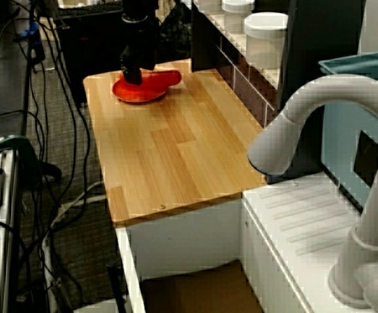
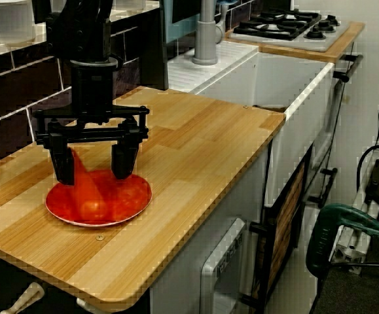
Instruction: Put the object on the plate
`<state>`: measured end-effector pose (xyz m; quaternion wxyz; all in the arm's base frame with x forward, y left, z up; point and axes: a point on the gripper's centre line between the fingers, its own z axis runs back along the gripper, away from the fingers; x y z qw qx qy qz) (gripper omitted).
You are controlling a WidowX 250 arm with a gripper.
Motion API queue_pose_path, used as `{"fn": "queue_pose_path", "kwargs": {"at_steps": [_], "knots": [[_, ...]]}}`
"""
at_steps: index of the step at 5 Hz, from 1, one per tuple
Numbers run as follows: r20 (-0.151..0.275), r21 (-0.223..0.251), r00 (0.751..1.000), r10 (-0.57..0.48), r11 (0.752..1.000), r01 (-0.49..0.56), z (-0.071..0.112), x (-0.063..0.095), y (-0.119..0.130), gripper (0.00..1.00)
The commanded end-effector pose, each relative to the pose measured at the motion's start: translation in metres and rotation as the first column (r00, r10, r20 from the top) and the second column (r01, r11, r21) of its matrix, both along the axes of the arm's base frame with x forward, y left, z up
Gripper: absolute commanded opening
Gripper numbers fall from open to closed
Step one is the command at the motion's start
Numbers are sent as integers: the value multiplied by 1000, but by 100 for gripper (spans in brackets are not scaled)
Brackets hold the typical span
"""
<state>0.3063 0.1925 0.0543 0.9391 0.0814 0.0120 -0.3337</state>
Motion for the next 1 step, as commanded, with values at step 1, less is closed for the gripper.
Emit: {"fn": "queue_pose_path", "kwargs": {"at_steps": [1], "knots": [[27,15,1000,10,1000,-10,13,4,-6,100]]}}
